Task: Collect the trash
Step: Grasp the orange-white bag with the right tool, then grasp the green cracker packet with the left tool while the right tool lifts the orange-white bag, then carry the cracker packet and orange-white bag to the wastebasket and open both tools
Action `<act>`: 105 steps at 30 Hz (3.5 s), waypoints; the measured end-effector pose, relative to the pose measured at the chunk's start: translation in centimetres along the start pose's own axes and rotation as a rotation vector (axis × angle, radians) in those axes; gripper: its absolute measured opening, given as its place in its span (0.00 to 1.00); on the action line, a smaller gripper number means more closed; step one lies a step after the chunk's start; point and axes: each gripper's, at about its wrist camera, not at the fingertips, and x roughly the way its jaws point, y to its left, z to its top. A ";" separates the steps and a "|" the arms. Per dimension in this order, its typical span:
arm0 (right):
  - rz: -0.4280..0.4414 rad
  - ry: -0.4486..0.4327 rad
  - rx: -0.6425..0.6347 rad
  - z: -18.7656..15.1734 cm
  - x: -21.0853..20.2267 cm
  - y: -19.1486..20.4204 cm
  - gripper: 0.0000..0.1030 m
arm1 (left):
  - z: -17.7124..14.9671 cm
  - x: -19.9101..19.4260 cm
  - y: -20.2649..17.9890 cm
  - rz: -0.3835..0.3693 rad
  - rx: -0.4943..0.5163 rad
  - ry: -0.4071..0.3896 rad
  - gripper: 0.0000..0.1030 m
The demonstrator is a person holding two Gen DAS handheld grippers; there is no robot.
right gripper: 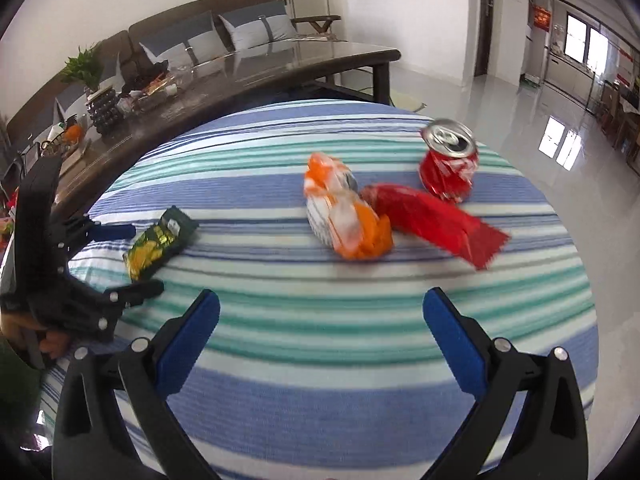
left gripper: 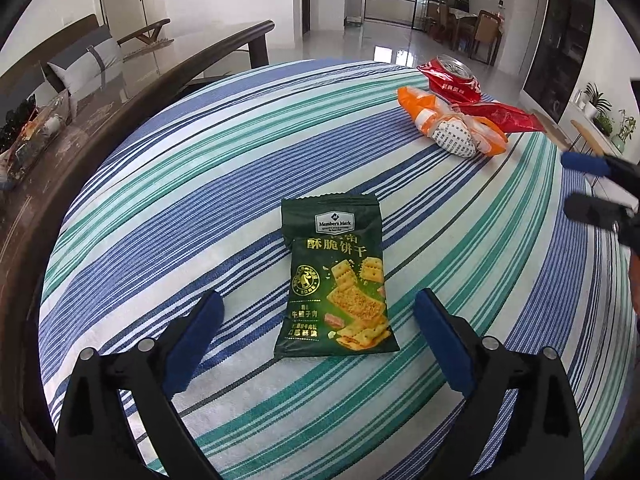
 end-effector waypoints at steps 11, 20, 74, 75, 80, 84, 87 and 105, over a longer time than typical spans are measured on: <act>0.160 0.159 0.060 3.4 4.5 -0.2 0.67 | 0.1 0.2 0.0 -0.008 -0.005 0.001 0.95; 0.035 0.158 0.132 4.5 7.8 0.5 0.72 | 0.1 0.2 0.1 -0.006 -0.008 0.001 0.95; 0.017 0.077 0.100 -7.4 -2.3 3.5 0.78 | -0.5 -1.0 2.2 -0.166 -0.045 -0.035 0.95; 0.020 0.080 0.108 -7.5 -2.5 3.1 0.79 | -0.7 -1.2 2.4 -0.180 -0.039 -0.036 0.95; 0.042 0.099 0.146 -6.7 -2.4 2.2 0.79 | -0.6 -1.1 1.2 -0.149 0.023 -0.009 0.95; 0.071 0.142 0.151 -5.2 -1.2 2.7 0.79 | 0.1 -0.3 0.0 -0.086 0.065 0.021 0.95; 0.052 0.186 0.125 -4.5 0.1 3.6 0.78 | 0.8 0.1 -0.3 -0.049 0.055 0.031 0.86; 0.066 0.058 0.219 -8.2 -9.1 -0.9 0.47 | 0.6 -5.2 -7.9 -0.217 0.032 -0.041 0.32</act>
